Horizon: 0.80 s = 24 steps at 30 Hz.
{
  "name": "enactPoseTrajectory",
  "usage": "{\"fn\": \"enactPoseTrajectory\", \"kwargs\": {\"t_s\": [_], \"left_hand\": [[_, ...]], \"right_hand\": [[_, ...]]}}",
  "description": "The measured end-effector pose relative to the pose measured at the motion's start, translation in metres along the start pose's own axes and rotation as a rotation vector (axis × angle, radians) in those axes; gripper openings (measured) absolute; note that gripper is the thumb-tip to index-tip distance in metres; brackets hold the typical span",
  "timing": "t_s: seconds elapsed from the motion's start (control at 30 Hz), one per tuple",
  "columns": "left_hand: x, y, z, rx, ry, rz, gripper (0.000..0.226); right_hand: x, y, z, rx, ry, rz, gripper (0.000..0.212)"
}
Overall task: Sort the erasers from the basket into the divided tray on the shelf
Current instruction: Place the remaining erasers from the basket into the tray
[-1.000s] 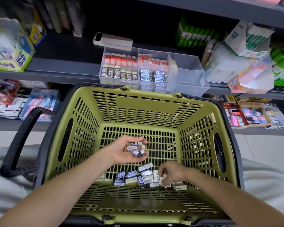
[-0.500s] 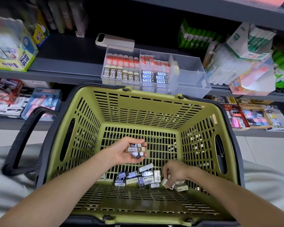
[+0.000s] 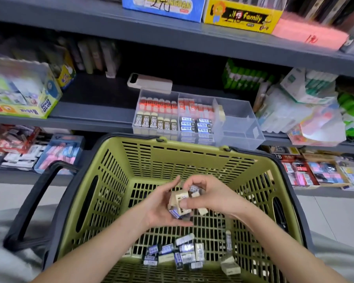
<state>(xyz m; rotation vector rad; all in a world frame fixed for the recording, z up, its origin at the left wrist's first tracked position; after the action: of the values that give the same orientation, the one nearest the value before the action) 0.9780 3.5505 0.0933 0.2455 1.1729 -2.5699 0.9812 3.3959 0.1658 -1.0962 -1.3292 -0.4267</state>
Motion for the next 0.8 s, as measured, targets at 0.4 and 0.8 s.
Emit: {"fn": "enactPoseTrajectory", "kwargs": {"t_s": [0.4, 0.8], "left_hand": [[-0.034, -0.036, 0.025, 0.085, -0.301, 0.132, 0.040], [-0.043, -0.050, 0.031, 0.122, -0.507, 0.138, 0.046]], "right_hand": [[0.053, 0.025, 0.011, -0.129, -0.530, -0.211, 0.061], [0.064, 0.011, -0.017, -0.351, -0.136, -0.213, 0.057]]}}
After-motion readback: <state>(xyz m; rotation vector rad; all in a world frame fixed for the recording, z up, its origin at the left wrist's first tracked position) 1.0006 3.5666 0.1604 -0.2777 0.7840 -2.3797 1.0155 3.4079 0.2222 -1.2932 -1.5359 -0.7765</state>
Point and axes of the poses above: each hand's wrist, its own y-axis towards the middle knuckle, its own z-axis out of the palm, x = y × z, the point moved 1 cm from there along y, towards the middle knuckle, and after that the axes turned 6 degrees about y, right-handed, at the moved point
